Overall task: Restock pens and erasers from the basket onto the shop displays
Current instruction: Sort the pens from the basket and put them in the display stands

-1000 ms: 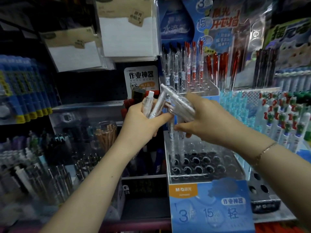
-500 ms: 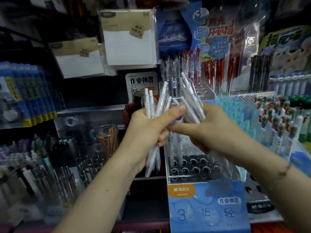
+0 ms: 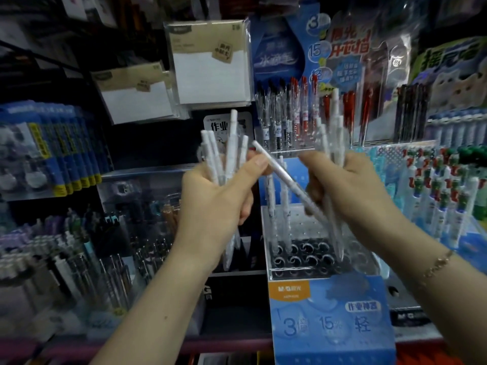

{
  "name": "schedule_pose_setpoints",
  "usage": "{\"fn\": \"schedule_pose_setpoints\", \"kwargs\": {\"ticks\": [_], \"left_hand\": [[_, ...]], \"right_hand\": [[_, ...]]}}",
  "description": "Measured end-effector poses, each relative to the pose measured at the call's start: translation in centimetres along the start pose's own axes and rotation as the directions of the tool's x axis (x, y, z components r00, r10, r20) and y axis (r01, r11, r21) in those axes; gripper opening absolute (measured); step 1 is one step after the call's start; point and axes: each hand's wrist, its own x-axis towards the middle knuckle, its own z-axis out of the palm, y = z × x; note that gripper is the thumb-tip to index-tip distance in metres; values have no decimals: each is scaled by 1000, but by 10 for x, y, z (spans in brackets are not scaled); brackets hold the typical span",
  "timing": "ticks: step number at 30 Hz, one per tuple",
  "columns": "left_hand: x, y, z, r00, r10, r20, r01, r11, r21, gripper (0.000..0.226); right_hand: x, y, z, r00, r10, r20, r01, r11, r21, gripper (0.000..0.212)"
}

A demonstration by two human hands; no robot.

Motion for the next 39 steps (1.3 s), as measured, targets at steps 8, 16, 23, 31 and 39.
{"fn": "schedule_pose_setpoints", "kwargs": {"ticks": [8, 16, 23, 31, 39], "left_hand": [[12, -4, -14, 971, 238, 29, -234, 915, 328, 9], [19, -32, -8, 972, 197, 130, -234, 872, 430, 5], [15, -51, -11, 984, 46, 172, -118, 891, 438, 14], [13, -40, -15, 992, 121, 47, -129, 902, 411, 4], [14, -27, 3, 992, 15, 123, -63, 914, 401, 9]], "right_hand": [[16, -8, -12, 996, -31, -87, 15, 984, -180, 42], [21, 0, -1, 992, -98, -79, 72, 955, -288, 44], [20, 7, 1, 994, -61, -96, 24, 940, -341, 45], [22, 19, 3, 993, -60, -101, 8, 892, -452, 45], [20, 26, 10, 1000, -15, 1, 12, 784, -621, 51]]}}
